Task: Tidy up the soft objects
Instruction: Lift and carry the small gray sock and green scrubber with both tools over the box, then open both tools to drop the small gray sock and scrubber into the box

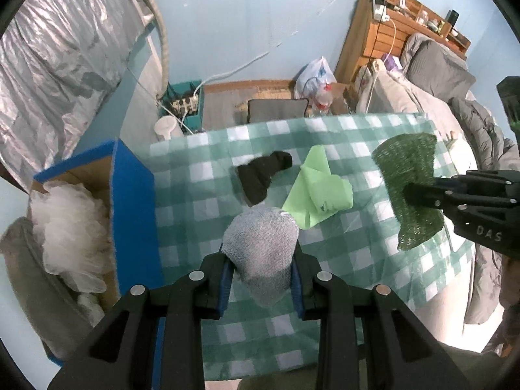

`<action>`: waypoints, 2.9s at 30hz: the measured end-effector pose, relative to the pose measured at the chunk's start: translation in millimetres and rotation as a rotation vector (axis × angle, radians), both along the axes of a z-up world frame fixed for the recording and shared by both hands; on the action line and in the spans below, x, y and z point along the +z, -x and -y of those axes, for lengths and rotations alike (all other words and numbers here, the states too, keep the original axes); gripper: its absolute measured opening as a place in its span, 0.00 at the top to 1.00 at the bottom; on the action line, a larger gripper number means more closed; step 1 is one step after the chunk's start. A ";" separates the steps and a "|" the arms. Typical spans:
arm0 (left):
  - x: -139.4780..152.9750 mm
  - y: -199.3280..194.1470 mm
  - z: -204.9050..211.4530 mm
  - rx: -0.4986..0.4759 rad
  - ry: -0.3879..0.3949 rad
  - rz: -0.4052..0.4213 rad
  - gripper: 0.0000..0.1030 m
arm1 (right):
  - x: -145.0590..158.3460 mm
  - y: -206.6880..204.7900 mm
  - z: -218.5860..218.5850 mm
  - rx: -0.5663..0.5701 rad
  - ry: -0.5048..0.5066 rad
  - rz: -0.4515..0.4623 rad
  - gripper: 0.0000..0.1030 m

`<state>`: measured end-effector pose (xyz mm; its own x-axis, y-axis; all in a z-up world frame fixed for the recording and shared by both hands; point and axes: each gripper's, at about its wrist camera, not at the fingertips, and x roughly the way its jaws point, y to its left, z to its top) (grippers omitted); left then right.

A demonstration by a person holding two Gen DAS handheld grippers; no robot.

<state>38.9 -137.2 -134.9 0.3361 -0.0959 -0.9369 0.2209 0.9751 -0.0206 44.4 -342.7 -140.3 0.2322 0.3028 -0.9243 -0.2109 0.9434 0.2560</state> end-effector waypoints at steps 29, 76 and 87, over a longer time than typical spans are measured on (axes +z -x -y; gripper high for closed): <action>36.9 29.1 -102.1 0.223 0.003 0.060 0.71 | 44.1 -15.1 -103.3 0.186 -0.078 0.056 0.87; 5.9 47.7 -229.0 0.468 0.017 0.011 0.71 | 33.3 -41.1 -307.9 0.480 -0.126 -0.005 0.87; -3.9 46.7 -236.8 0.489 0.047 -0.010 0.55 | 19.2 -43.1 -328.5 0.501 -0.122 -0.037 0.68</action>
